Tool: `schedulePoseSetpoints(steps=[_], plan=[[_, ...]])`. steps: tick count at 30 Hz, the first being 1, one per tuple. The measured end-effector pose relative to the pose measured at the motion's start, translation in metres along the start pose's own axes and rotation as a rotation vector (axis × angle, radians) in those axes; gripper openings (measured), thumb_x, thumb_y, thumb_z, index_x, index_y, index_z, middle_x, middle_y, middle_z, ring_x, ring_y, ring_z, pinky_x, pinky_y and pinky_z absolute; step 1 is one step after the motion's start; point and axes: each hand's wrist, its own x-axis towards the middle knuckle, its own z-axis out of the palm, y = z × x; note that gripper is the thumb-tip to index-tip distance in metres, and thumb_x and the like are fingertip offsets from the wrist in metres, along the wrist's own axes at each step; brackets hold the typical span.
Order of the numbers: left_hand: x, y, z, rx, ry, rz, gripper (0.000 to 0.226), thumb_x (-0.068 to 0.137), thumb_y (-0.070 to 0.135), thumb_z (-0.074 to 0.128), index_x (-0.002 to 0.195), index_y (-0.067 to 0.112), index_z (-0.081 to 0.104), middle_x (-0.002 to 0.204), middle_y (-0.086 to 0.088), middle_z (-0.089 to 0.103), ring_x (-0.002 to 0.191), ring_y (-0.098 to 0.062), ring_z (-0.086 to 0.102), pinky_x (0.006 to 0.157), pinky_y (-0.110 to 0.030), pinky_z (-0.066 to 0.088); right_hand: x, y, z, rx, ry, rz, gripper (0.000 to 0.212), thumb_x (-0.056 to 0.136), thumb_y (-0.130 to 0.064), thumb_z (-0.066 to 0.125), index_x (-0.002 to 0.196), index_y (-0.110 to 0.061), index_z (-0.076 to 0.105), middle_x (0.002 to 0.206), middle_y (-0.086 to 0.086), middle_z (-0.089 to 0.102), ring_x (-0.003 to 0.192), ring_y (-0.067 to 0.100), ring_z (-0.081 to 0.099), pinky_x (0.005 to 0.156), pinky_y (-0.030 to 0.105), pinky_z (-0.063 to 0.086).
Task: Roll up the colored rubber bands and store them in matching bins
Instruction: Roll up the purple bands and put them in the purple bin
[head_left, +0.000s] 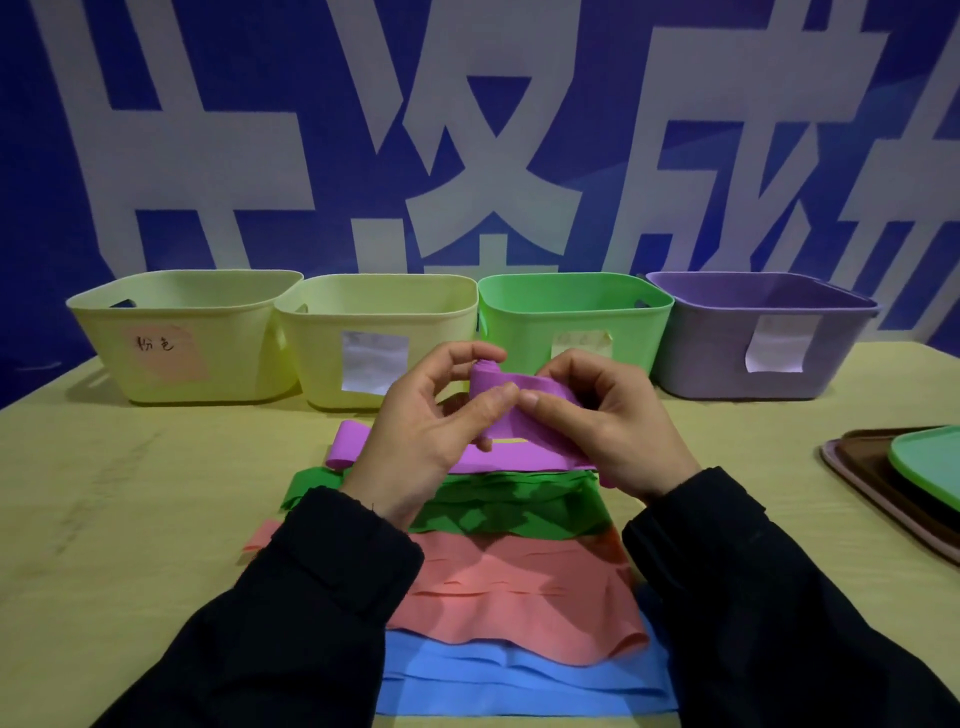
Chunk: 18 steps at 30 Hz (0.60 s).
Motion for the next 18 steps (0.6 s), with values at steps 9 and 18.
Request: schedulePoseSetpoints(steps=[9, 18], plan=[[0.001, 0.000, -0.001, -0.042, 0.035, -0.023, 0.027, 0.103, 0.006, 0.053, 0.114, 0.025, 0.069, 0.099, -0.005, 0.063, 0.078, -0.014, 0.059, 0.059, -0.023, 0.052, 0.001, 0.003, -0.004, -0.068, 0.019, 0.032, 0.018, 0.084, -0.028, 0.080, 0.079, -0.019, 0.066, 0.065, -0.009, 0.060, 0.059, 0.007, 0.052, 0.054, 0.024, 0.043], [0.004, 0.002, -0.006, 0.025, 0.162, 0.057, 0.026, 0.095, 0.010, 0.067, 0.113, 0.027, 0.062, 0.081, 0.007, 0.070, 0.068, -0.008, 0.058, 0.052, -0.021, 0.047, 0.000, -0.002, -0.006, 0.089, -0.063, 0.098, 0.017, 0.080, -0.017, 0.079, 0.077, -0.014, 0.062, 0.060, -0.007, 0.060, 0.050, 0.008, 0.051, 0.043, 0.022, 0.040]])
